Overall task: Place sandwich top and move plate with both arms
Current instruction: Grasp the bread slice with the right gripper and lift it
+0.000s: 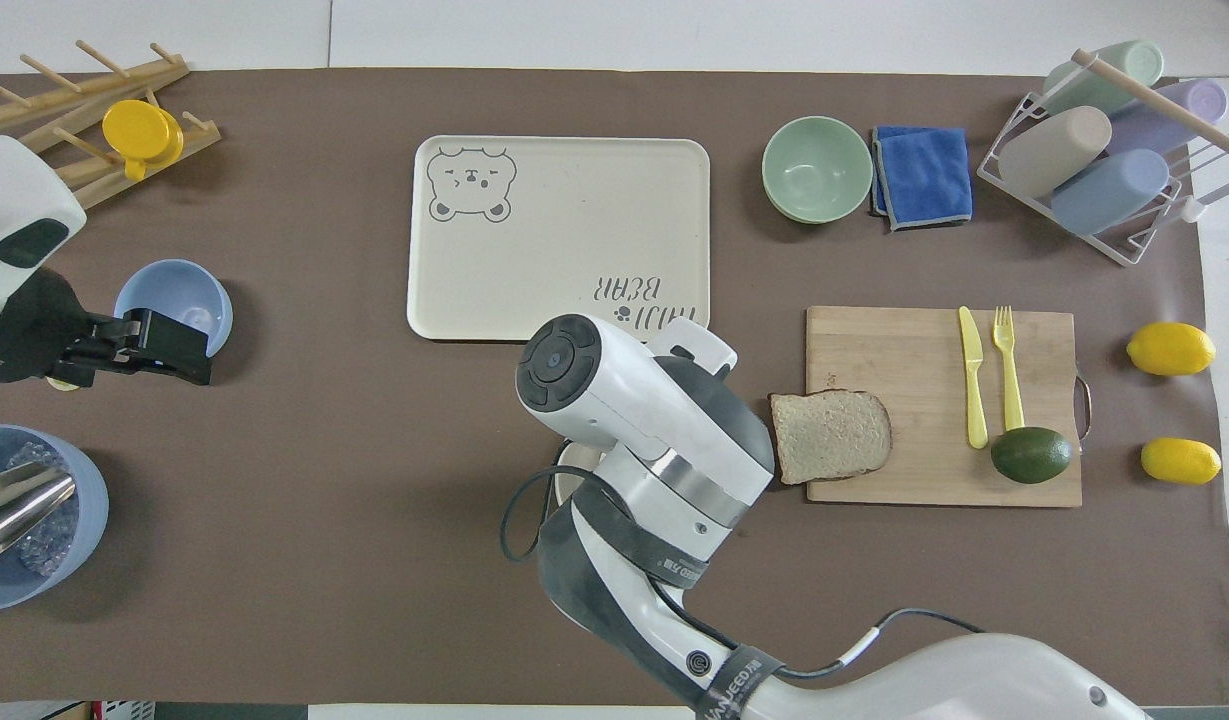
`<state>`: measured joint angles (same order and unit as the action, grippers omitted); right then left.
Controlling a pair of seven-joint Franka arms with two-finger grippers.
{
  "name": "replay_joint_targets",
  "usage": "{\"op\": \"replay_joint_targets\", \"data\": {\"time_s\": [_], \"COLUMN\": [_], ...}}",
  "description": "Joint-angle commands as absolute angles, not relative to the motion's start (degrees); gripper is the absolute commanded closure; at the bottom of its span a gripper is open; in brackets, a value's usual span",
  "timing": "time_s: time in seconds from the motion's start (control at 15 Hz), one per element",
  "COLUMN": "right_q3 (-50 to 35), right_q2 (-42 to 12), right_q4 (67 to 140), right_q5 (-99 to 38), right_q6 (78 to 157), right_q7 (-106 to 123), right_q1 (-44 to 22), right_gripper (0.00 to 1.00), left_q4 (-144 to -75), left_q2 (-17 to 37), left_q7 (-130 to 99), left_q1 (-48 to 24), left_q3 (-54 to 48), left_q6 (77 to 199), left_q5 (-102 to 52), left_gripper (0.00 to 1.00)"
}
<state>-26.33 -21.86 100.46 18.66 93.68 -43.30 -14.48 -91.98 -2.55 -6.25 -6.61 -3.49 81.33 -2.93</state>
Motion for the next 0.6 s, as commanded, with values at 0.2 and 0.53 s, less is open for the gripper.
{"op": "replay_joint_targets", "data": {"time_s": [0.2,0.53], "right_q3": [-27.2,-27.2], "right_q2": [-20.6,-18.2], "right_q4": [105.2,112.9], "right_q5": [19.3,24.3], "right_q6": [97.5,100.0], "right_q7": [-40.9,-39.2], "right_q1": [-11.2,-7.9], "right_gripper": [0.32,0.32], "left_q4": [-93.6,-93.6], "left_q2": [-4.0,-4.0], "left_q7": [-5.9,-5.9], "left_q1": [-6.5,-6.5], "left_q3": [-3.6,-3.6], "left_q6": [82.2,82.1], "left_q5": [-1.9,-1.9], "left_gripper": [0.00,0.00]}}
